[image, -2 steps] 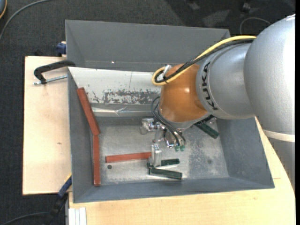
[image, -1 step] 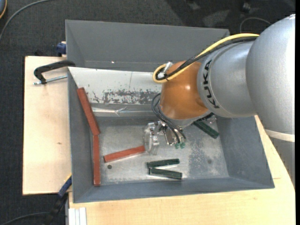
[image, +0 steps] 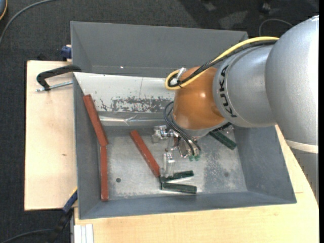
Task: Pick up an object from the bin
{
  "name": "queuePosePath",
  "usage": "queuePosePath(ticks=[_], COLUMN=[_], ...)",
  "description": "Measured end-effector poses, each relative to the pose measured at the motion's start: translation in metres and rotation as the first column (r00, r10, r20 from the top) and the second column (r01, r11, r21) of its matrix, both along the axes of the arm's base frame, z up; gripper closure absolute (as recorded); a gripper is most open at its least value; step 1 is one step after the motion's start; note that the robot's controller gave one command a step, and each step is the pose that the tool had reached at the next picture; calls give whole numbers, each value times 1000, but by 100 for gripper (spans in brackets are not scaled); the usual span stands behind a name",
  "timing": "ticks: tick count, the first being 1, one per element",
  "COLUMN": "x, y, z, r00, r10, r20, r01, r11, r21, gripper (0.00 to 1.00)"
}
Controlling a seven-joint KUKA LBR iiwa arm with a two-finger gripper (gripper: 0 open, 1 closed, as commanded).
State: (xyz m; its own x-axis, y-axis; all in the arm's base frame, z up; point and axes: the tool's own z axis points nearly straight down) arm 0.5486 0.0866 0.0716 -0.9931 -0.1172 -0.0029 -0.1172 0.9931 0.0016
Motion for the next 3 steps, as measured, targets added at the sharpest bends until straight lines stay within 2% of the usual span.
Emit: queuePosePath(ticks=[1,2,3], x=[7,-56,-25], y=[79,79,34], z=[7,2,-1], r00=[949,957,873], r10=[-315,-290,-488], r20=[1,-8,1], r01=[315,290,488], r11=[949,957,873], r21=[6,-4,1], gripper=[0,0,0])
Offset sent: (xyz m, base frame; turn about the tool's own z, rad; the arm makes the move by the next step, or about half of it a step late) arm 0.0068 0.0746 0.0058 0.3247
